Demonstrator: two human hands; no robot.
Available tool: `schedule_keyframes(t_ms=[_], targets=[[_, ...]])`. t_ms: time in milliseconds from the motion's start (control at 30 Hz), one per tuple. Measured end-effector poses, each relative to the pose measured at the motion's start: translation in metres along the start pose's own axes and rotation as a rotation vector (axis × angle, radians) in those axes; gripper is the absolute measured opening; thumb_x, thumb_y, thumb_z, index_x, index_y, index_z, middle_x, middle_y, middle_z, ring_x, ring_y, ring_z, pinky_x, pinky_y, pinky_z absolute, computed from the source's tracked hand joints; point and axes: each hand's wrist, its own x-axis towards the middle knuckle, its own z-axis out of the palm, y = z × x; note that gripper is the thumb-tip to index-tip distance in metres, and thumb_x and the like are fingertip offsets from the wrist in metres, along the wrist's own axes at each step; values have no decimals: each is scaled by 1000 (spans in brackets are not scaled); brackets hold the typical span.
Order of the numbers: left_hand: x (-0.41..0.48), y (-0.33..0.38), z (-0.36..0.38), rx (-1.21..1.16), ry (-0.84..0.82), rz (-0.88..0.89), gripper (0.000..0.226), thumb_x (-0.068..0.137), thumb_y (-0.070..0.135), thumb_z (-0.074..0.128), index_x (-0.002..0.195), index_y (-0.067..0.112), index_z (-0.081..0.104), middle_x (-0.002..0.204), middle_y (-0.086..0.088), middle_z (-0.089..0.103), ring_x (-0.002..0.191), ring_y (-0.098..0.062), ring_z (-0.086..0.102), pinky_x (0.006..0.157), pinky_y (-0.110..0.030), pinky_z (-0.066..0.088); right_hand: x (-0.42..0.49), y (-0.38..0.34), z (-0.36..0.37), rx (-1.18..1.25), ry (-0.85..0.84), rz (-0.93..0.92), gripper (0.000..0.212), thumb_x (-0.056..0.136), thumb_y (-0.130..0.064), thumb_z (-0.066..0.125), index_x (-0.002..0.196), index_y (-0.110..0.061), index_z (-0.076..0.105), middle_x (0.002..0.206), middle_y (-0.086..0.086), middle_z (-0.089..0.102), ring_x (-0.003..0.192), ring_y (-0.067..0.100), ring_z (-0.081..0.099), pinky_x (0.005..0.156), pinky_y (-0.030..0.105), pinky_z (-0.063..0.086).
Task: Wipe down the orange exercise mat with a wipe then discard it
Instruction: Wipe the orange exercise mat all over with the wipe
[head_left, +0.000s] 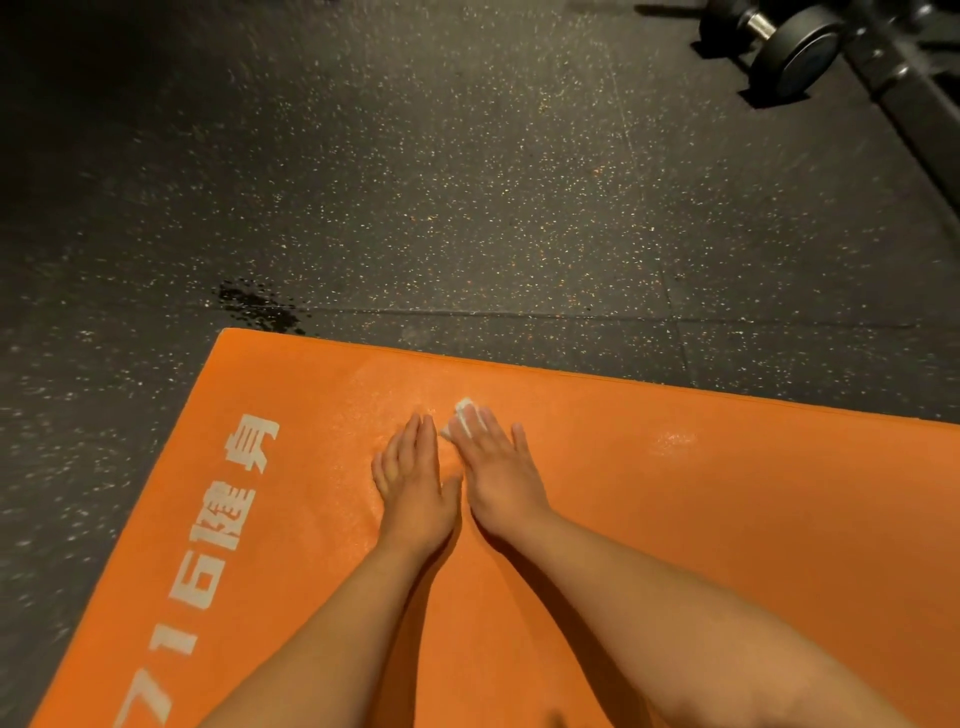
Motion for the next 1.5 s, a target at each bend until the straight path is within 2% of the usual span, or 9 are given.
schedule_keyframes(t_ms=[167,367,533,700,867,1033,1233,1400,1500], targets=[[-52,-6,3,-120,67,-31,58,101,11,49,156,12,31,162,-8,25,147,-25,14,120,-31,10,-43,-3,20,-55,-70,-252,62,107,-20,33,162,-33,8,170,-12,-1,155,8,-11,124,44,-11],[-108,-18,4,49,82,-94,56,100,24,55,153,14,38,161,-6,30,144,-30,22,121,-44,19,-62,-15,20,-24,53,46,60,107,-18,32,162,-27,11,170,-7,-4,155,12,-12,124,45,-11],[-128,-19,-8,42,6,-147,60,103,28,46,159,17,25,166,-2,17,149,-25,15,124,-39,15,-89,-37,38,-65,-132,-266,58,108,-23,30,162,-29,10,170,-10,-2,154,8,-12,123,43,-11],[-129,-21,-25,121,-57,-151,62,104,29,43,160,18,18,168,1,8,149,-25,13,122,-37,14,-75,-34,22,-114,-81,73,68,105,-18,35,163,-25,1,170,-3,-11,155,16,-16,123,50,-11],[-96,-18,-33,171,-48,-185,60,104,32,39,160,28,18,168,3,5,139,-28,25,115,-44,18,-63,-50,33,-114,-182,-227,64,108,-24,33,163,-29,1,170,-6,-7,155,12,-14,125,49,-9],[-62,-25,-37,235,-86,-249,63,102,46,38,159,35,13,168,5,-3,142,-31,14,115,-49,11,-22,-40,21,-126,-30,129,71,103,-17,37,163,-25,0,170,-2,-12,155,16,-16,123,50,-10],[-61,-34,-27,69,-17,-256,62,100,47,42,155,48,14,166,17,-5,143,-25,8,117,-49,1,-3,-50,27,-153,-90,-183,66,107,-25,36,163,-26,2,170,-4,-10,155,14,-14,120,44,-16],[-60,-43,-25,0,-11,-256,74,99,44,47,159,37,5,165,19,-6,143,-21,5,119,-48,1,34,-40,16,-93,17,193,85,95,-5,45,163,-22,-4,169,0,-16,155,17,-18,122,50,-13],[-60,-46,-27,-93,0,-259,79,98,33,52,160,35,2,166,17,-3,146,-15,2,119,-41,-4,34,-61,26,-70,-34,25,75,101,-10,39,163,-23,-3,169,-1,-15,154,15,-17,124,52,-9]])
